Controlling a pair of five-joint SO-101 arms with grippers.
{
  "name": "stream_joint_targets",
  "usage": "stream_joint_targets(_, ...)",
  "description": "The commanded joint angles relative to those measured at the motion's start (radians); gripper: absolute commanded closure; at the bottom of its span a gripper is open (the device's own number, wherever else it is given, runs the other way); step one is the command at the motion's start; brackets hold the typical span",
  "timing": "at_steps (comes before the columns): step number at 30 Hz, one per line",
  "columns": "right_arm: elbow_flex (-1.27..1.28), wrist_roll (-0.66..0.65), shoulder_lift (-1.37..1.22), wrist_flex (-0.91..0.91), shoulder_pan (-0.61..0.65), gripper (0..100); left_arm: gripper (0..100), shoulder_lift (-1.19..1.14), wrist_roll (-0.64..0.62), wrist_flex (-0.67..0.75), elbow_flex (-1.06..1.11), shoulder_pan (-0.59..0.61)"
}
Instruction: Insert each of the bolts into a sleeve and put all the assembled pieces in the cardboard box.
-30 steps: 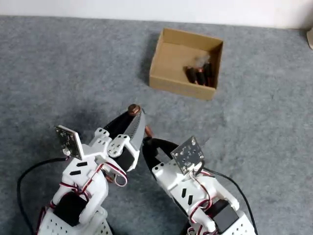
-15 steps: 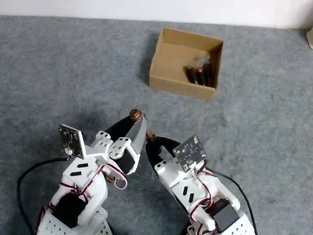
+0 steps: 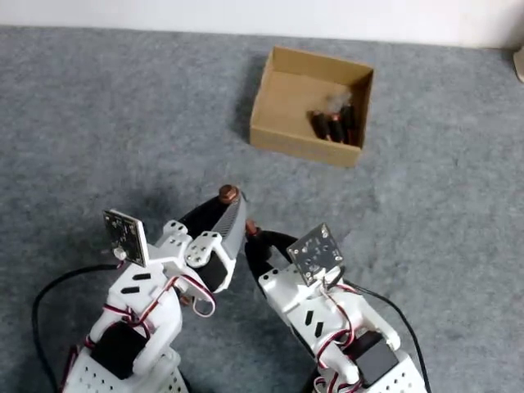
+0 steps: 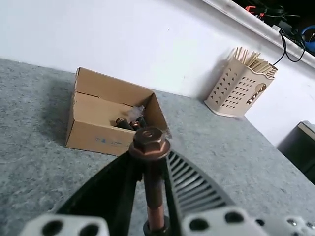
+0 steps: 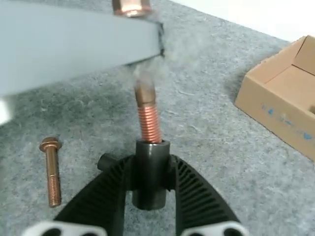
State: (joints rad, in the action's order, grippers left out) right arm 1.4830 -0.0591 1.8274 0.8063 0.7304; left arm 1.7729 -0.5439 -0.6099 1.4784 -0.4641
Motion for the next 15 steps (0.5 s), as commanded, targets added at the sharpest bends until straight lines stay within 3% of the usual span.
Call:
stream_joint_targets(1, -0.053, -0.006, 0.013, -0.024, -0.024, 99.4, 99, -0.166, 0.014, 0.009, -0.016, 0.013)
stream_joint_targets(8, -0.053, -0.006, 0.013, -0.024, -0.03, 99.4, 99, -0.553, 0.011, 0.017, -0.18, 0.012)
stream_joint_targets(15, -0.053, -0.006, 0.013, -0.024, -0.031, 99.4, 99, -0.576, 0.011, 0.017, -0.173, -0.071)
